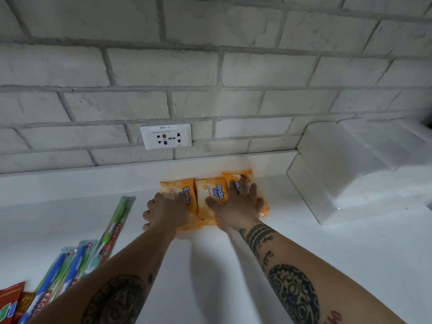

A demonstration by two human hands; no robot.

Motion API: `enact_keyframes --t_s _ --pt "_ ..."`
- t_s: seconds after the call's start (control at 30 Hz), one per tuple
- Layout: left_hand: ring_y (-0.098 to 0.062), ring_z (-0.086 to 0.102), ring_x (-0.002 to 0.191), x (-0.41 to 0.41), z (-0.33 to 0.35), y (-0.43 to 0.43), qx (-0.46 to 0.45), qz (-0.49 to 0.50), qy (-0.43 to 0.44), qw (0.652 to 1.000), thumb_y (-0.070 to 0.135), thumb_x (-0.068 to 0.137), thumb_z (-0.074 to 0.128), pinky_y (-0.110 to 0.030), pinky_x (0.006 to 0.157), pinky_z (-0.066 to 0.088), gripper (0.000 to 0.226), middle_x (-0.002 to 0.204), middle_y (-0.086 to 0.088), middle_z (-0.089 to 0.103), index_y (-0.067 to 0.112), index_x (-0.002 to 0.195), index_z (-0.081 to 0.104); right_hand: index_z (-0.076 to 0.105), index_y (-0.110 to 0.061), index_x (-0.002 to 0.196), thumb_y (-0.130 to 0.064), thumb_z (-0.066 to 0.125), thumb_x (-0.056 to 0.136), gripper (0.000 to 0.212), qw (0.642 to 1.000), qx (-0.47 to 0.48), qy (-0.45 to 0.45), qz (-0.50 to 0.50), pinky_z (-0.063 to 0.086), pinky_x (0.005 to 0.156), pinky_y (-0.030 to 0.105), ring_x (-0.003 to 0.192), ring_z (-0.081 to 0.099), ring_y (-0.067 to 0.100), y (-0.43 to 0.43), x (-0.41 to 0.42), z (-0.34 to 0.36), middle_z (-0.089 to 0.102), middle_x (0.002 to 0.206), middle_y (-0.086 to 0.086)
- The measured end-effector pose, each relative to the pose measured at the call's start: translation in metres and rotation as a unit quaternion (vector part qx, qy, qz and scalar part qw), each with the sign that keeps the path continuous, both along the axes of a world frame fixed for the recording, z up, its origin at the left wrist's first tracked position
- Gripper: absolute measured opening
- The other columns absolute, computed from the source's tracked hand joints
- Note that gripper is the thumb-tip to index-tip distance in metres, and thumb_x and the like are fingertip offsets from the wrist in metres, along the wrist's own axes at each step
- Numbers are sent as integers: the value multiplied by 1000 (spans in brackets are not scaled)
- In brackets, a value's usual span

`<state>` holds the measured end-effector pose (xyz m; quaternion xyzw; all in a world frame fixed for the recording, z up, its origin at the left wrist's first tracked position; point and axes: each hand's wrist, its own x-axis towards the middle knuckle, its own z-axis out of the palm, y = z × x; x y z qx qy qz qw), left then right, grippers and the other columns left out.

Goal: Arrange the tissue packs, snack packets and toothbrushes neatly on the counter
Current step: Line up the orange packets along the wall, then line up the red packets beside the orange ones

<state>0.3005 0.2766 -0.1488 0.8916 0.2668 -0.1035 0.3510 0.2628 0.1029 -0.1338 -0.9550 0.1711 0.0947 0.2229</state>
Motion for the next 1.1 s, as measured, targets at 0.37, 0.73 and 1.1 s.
enact_keyframes --t_s 0.37,0.73,1.1 --pt "-31 48 131 -58 15 67 84 -78 -143 983 23 95 55 -44 108 39 36 139 -6 60 28 129 67 46 -37 146 -53 44 101 47 986 -22 -154 53 6 122 54 157 -2 24 11 -62 -4 13 169 -5" --pt "-24 54 112 -139 -2 154 287 -203 -87 932 26 95 52 -40 92 49 28 108 8 67 31 123 57 48 -39 143 -50 44 101 44 982 -32 -95 163 3 122 47 157 -7 20 63 -146 -4 11 169 -10" --pt "-20 65 84 -172 17 177 206 -217 -54 953 19 86 59 -33 73 60 12 90 0 64 19 98 58 47 -37 144 -45 47 102 43 983 -11 -83 164 3 122 46 157 -7 18 112 -178 15 14 168 -10"
